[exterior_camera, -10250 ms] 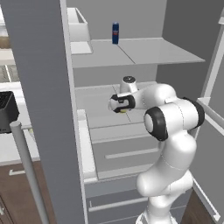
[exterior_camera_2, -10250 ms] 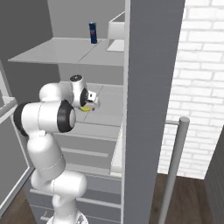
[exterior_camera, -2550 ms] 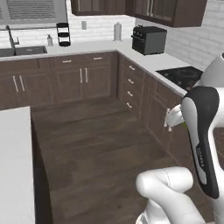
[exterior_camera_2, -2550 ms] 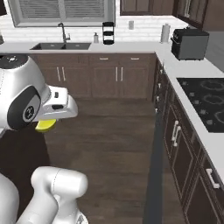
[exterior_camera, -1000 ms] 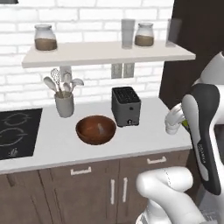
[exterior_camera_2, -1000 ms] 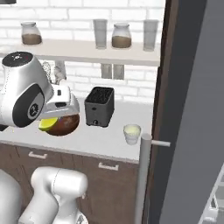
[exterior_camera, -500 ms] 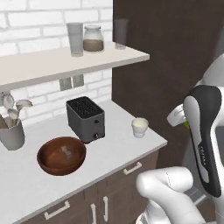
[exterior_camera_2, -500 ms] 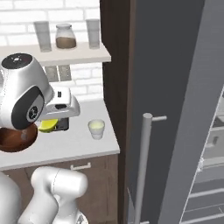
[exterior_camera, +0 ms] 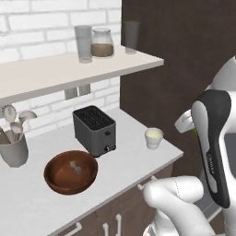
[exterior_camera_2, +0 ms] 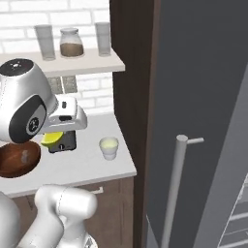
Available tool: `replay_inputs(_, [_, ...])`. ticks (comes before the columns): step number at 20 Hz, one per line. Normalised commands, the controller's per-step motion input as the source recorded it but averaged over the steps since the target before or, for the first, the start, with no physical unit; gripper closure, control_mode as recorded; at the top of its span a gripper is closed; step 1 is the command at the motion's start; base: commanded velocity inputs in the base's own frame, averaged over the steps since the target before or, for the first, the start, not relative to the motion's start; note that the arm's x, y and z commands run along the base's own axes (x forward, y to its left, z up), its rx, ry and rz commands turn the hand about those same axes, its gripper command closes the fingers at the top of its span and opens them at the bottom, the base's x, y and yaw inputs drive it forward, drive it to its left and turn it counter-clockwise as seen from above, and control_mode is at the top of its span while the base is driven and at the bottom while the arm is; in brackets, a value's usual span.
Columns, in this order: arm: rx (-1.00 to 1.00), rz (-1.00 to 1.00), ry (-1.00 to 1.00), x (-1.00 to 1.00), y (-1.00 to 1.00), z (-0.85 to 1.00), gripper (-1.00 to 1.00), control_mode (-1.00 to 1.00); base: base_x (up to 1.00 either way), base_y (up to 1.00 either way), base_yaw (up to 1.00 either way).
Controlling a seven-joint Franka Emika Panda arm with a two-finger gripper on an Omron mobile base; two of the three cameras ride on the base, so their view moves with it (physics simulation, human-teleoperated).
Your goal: Grab a lemon wedge from the fridge and one ice cube from the ice bowl, and put them in the glass of lemonade.
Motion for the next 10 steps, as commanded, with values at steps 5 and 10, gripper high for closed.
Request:
replay_inputs(5, [0.0, 0.0, 0.0, 0.0, 0.0, 0.0, 1.0, 1.0, 0.44, 0.22, -0.06])
replay_inputs(10, [0.0, 0.0, 0.0, 0.0, 0.0, 0.0, 1.0, 1.0, 0.4, 0.3, -0.04])
